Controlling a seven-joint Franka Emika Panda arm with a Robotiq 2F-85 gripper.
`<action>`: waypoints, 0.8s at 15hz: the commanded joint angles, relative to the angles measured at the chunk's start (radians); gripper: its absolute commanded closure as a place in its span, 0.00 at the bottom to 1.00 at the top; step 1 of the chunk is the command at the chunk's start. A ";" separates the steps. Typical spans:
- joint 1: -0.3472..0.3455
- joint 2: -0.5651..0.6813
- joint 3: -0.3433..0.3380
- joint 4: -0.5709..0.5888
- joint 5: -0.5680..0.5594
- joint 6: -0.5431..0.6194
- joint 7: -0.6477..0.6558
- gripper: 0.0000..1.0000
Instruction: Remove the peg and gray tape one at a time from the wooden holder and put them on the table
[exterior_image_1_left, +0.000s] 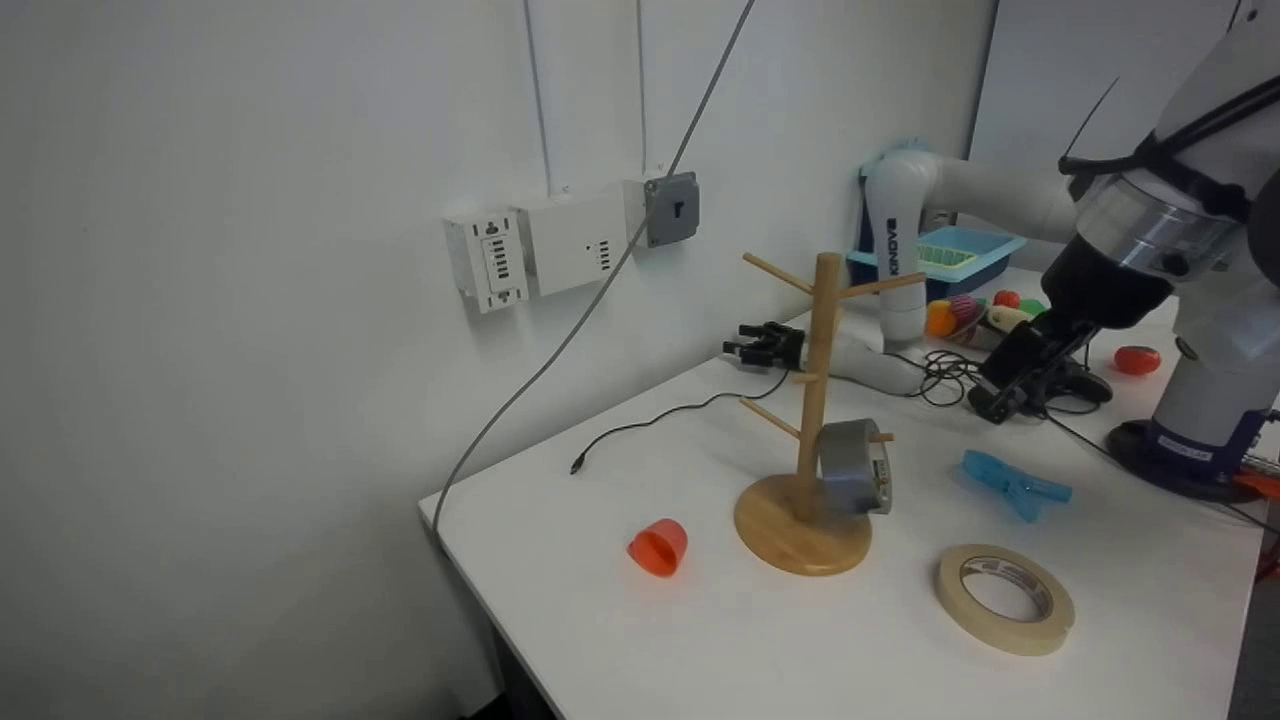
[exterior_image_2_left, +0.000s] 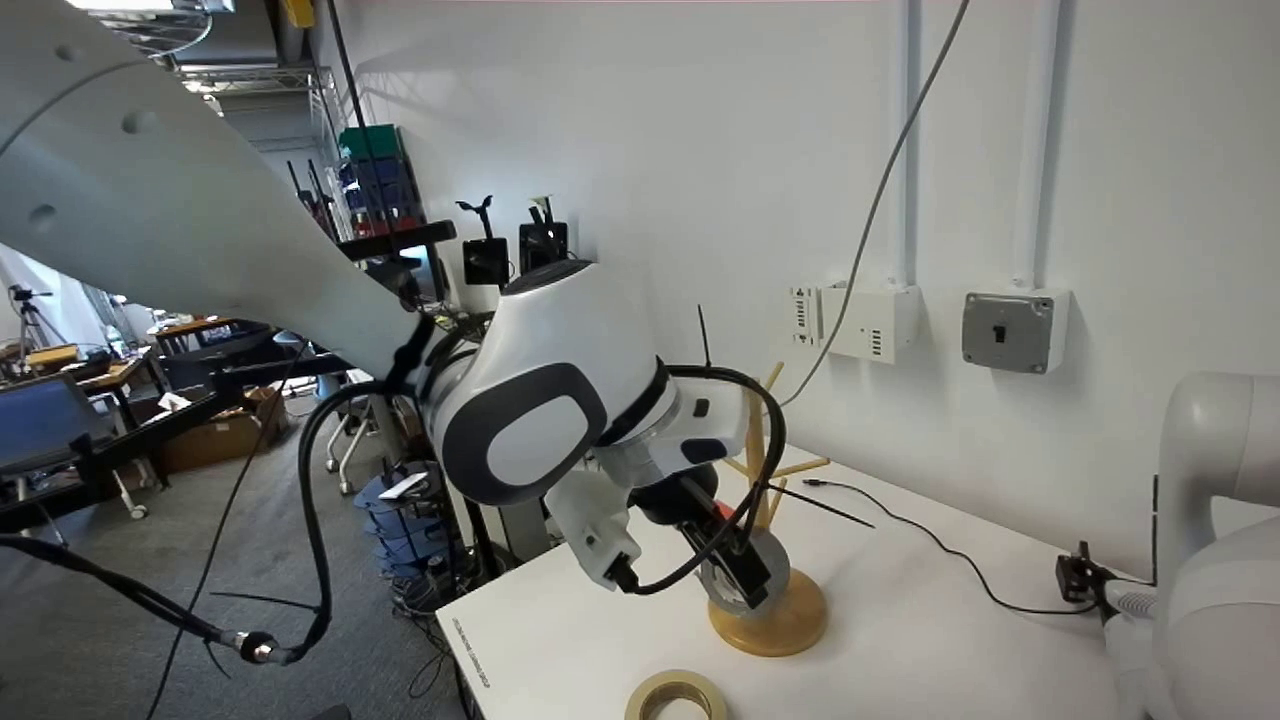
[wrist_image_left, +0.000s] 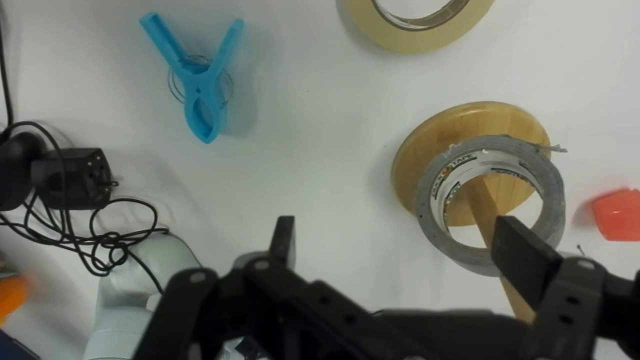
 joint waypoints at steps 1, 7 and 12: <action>0.001 -0.010 0.008 -0.011 0.004 0.004 -0.005 0.00; 0.005 -0.038 0.018 -0.036 0.005 0.007 -0.005 0.00; 0.010 -0.035 0.022 -0.044 0.008 0.021 0.008 0.00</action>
